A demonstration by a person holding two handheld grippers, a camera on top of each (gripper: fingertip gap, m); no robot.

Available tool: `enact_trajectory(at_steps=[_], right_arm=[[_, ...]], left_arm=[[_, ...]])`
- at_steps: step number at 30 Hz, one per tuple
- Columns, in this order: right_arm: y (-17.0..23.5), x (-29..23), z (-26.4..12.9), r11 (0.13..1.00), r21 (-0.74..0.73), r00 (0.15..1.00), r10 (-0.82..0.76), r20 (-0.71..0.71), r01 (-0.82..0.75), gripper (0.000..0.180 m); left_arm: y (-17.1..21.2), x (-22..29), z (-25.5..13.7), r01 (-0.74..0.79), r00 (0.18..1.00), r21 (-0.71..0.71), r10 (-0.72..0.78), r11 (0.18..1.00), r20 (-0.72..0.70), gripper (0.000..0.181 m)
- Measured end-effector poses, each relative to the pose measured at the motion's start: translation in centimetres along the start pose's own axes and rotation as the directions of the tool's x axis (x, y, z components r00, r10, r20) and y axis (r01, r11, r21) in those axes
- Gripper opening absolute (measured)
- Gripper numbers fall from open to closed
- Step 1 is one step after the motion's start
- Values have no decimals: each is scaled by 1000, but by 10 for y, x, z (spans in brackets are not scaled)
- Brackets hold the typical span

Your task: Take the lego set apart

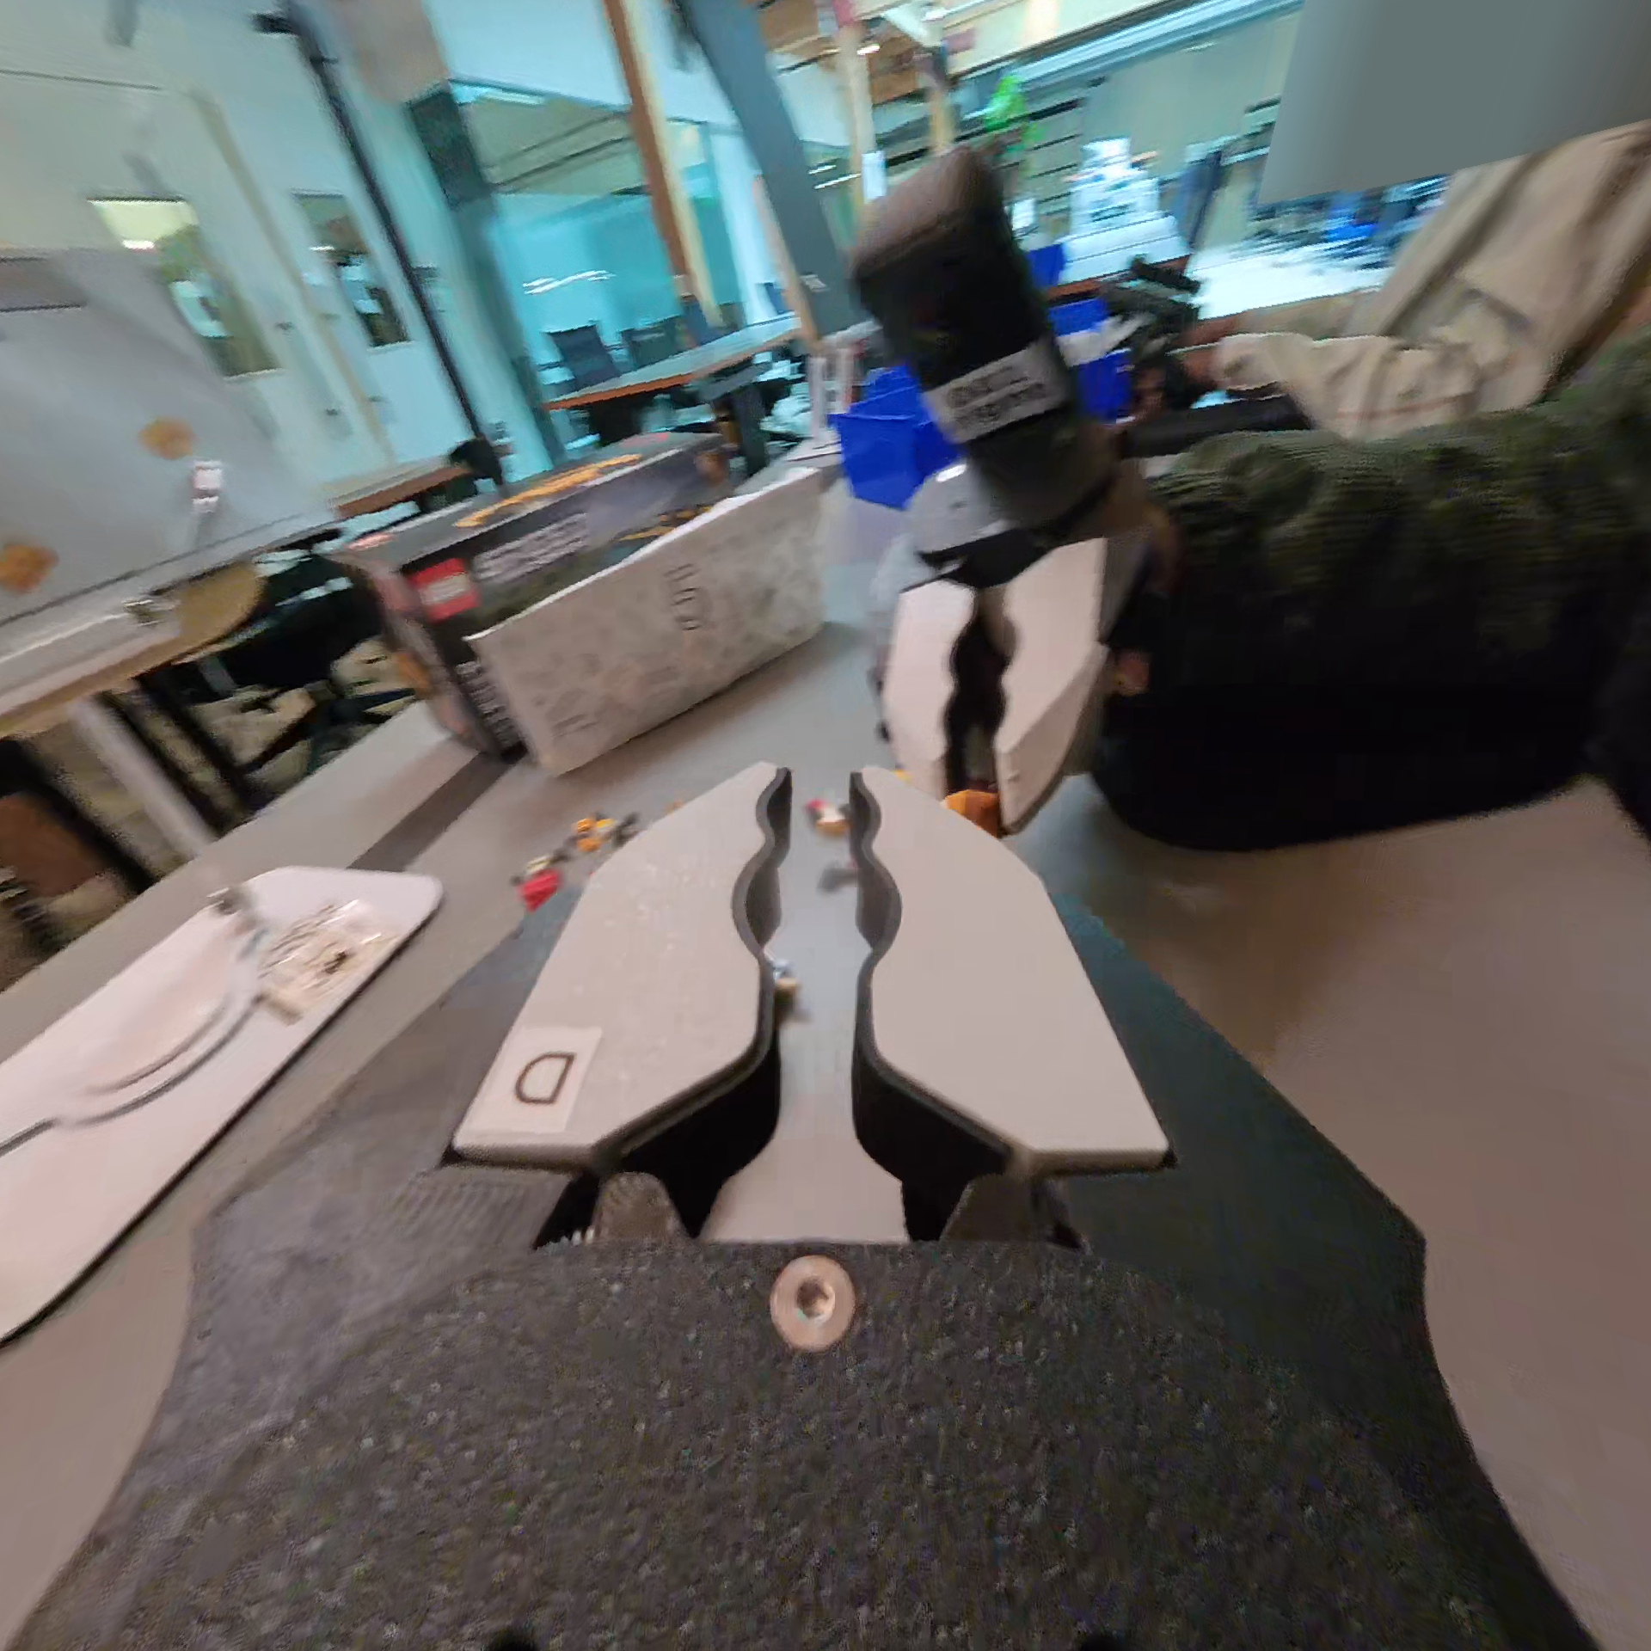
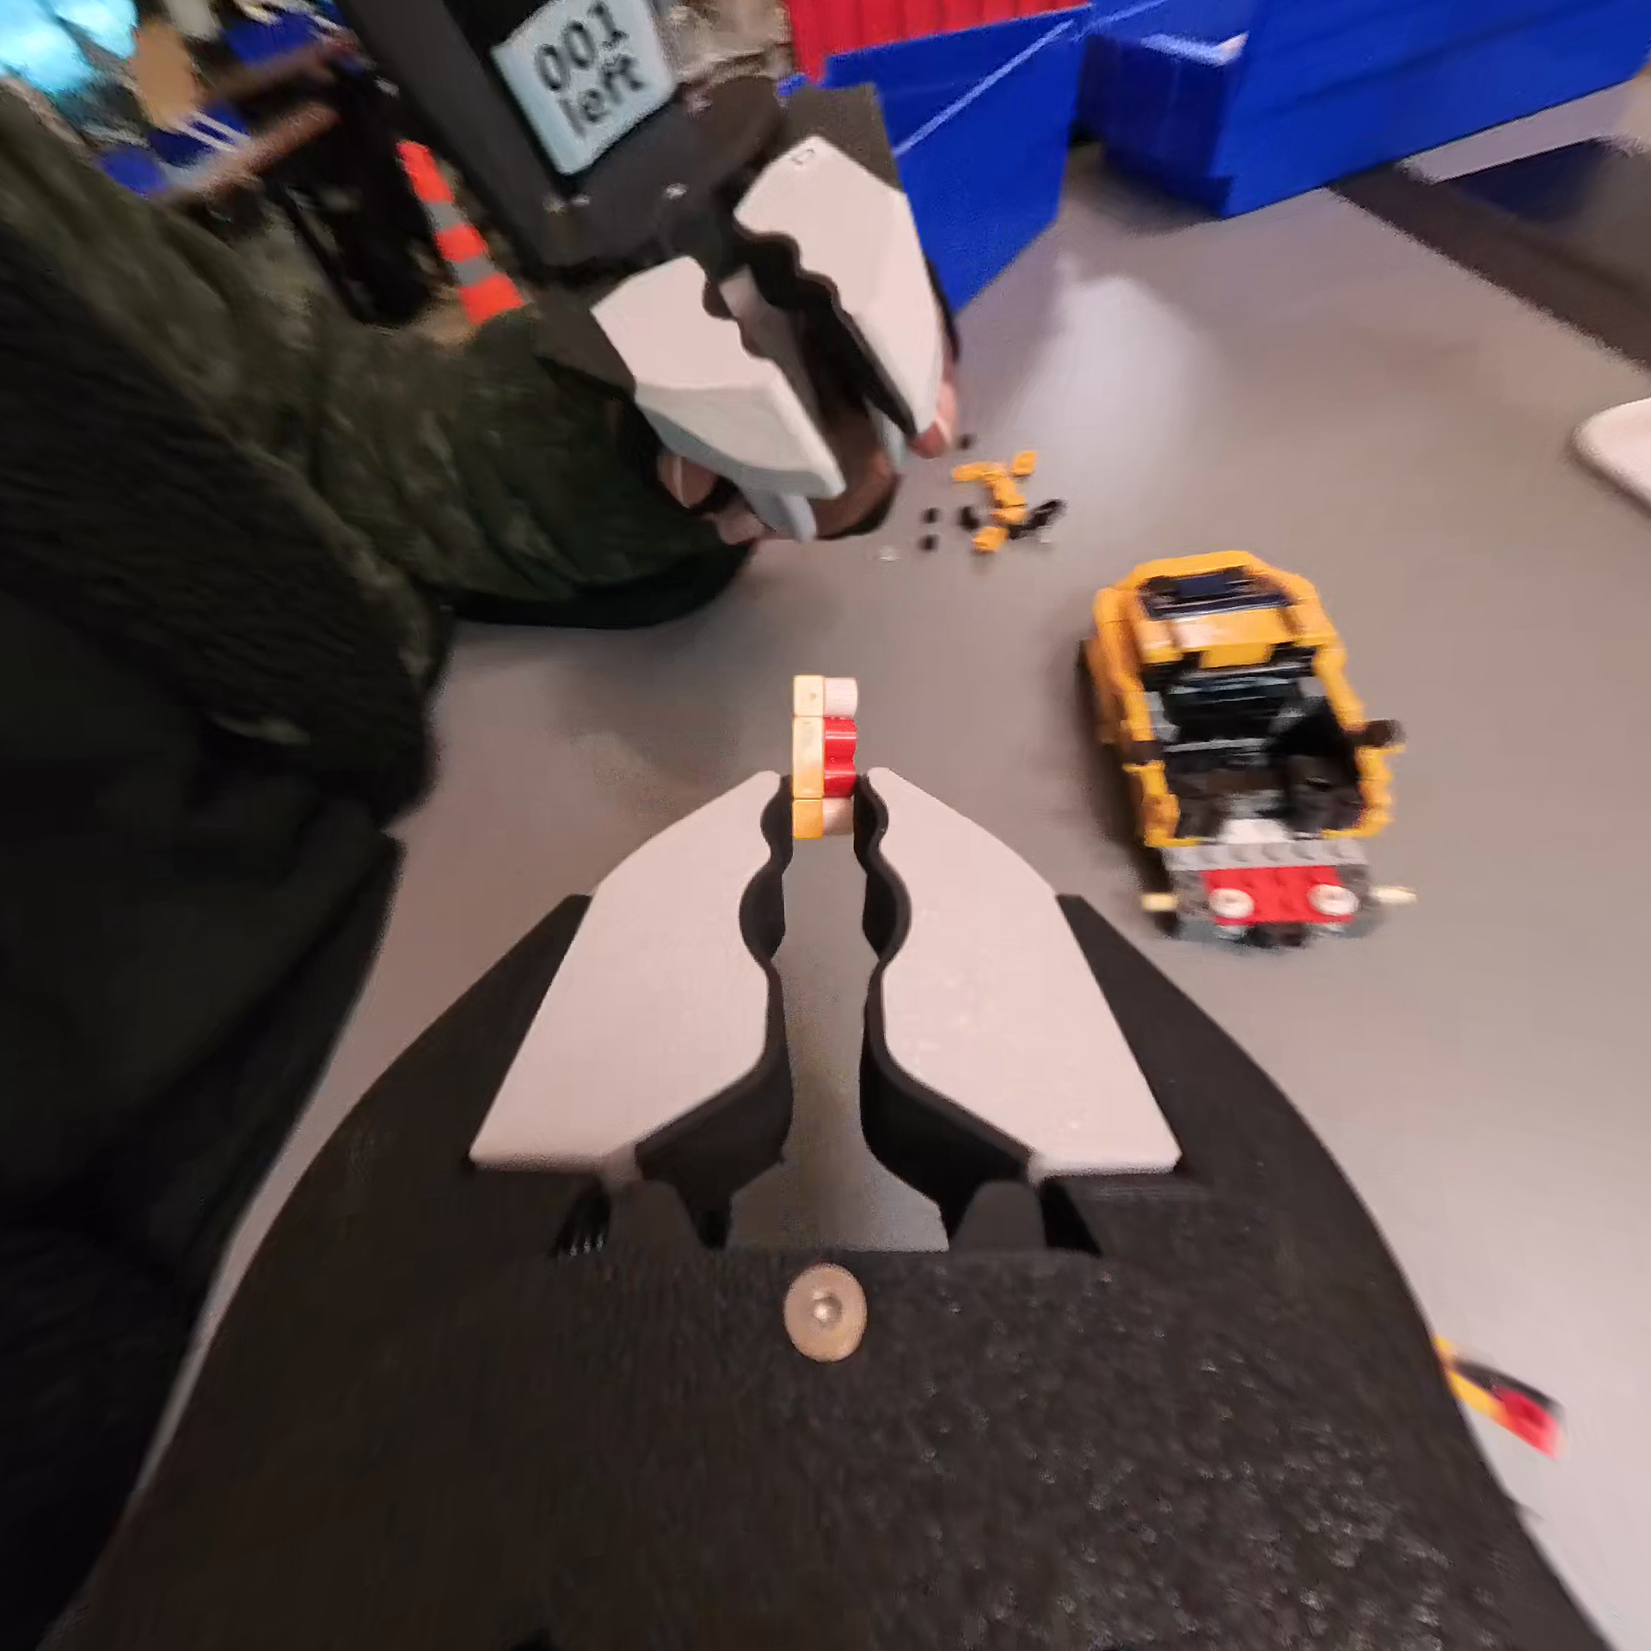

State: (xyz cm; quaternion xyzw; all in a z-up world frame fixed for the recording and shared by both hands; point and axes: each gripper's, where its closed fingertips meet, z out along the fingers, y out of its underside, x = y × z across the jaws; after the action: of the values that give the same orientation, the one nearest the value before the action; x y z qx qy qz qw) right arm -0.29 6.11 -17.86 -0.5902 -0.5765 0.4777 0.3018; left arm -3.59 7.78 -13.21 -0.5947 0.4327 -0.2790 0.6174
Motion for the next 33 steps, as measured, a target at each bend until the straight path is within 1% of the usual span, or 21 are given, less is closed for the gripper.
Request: enact_trajectory(at_steps=[3, 5, 8, 11, 14, 17, 21, 24, 26, 29, 31, 33], right_arm=[[2, -13, 6, 999, 4, 993, 51, 107, -51, 12], [1, -23, 6, 998, 12, 983, 60, 172, -63, 13], [-4, -35, 3, 996, 30, 966, 73, 249, -83, 13], [-4, -43, 3, 995, 21, 948, 91, 305, -102, 13], [-2, -51, 4, 993, 8, 931, 104, 350, -114, 13], [-1, -54, 5, 993, -4, 922, 112, 370, -119, 13], [-1, -55, 5, 991, -5, 915, 126, 383, -134, 10], [-3, -53, 3, 986, 6, 908, 151, 391, -166, 8], [-2, -48, 5, 984, 0, 915, 167, 369, -179, 0], [3, -39, 6, 984, -20, 932, 174, 319, -177, 0], [7, -30, 4, 988, -33, 953, 154, 261, -150, 4], [15, -19, 1, 991, -95, 981, 106, 164, -91, 12]], left_arm=[[-6, 31, 3, 52, 980, 32, -45, 998, -192, 22], [-8, 47, 3, 72, 958, 34, -59, 997, -282, 25], [-6, 63, 5, 47, 937, 15, -39, 999, -348, 33], [-4, 78, 7, 8, 920, -2, -8, 1000, -392, 34], [-3, 88, 10, -21, 911, -12, 14, 1000, -412, 32], [3, 97, 11, -67, 900, -34, 46, 997, -434, 20], [4, 94, 11, -87, 907, -34, 65, 996, -415, 14], [4, 90, 12, -95, 915, -36, 73, 995, -396, 4], [10, 84, 14, -107, 927, -62, 77, 992, -366, 4], [21, 76, 14, -117, 936, -107, 73, 987, -344, 5], [27, 71, 15, -118, 941, -132, 69, 984, -330, 6], [29, 69, 15, -118, 945, -142, 68, 983, -319, 6]])
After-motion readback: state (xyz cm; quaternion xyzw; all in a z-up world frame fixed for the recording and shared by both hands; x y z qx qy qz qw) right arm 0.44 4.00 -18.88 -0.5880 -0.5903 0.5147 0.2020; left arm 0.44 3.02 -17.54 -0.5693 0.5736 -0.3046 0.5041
